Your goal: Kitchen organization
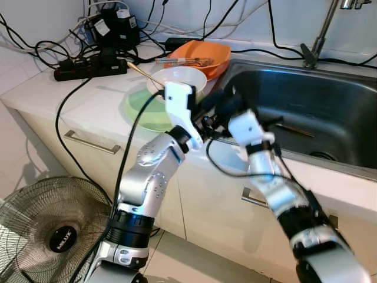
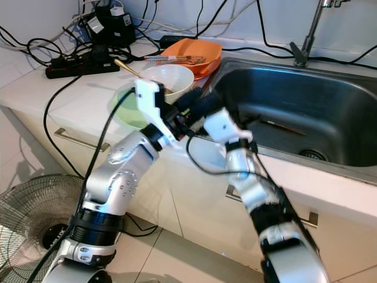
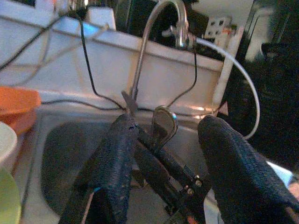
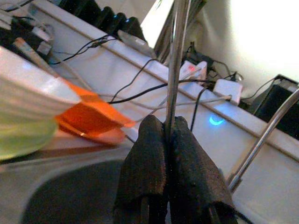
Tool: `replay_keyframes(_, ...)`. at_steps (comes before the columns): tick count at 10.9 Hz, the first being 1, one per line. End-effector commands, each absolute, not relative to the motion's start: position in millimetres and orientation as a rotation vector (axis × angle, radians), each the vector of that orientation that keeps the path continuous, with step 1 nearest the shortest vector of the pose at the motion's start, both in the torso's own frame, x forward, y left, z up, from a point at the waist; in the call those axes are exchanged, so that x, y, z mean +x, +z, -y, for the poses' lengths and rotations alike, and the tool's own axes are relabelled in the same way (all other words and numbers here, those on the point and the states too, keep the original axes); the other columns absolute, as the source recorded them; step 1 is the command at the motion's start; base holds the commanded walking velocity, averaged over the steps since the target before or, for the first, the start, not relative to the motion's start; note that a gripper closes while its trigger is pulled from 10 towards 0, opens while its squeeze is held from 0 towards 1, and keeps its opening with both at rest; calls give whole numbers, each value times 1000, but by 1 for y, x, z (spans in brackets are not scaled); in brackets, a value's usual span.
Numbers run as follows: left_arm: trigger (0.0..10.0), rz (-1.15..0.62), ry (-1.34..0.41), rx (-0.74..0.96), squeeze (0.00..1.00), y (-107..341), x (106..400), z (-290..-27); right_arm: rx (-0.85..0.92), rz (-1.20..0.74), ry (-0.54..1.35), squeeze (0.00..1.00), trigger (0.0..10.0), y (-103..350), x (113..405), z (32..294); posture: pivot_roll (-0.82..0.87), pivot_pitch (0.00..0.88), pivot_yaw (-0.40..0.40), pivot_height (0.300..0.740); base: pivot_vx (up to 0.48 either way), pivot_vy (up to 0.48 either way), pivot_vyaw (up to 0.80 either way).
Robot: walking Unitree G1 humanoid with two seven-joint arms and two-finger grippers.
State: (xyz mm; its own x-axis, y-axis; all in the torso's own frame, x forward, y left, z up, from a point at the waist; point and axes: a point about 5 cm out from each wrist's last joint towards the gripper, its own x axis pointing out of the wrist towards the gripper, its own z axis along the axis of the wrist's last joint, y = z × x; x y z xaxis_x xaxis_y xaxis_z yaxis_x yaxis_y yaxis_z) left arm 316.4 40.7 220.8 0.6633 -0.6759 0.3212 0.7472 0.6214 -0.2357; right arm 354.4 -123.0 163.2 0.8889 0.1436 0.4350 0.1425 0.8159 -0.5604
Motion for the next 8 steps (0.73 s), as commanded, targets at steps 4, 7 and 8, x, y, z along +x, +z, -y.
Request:
replay_keyframes(4,10000,198,-717,-352,0,209,319,-67,-555,459,-95,0,0,182,370,145,82,0,90,740,0,0,0)
replay_keyframes(7,10000,188,-623,-328,0,202,323,-89,-531,418,-142,0,2588,188,377,162,86,0,85,740,0,0,0)
replay_keyframes(8,10000,172,-606,-285,0,197,323,-94,-492,388,-156,0,10000,190,381,169,90,0,84,740,0,0,0)
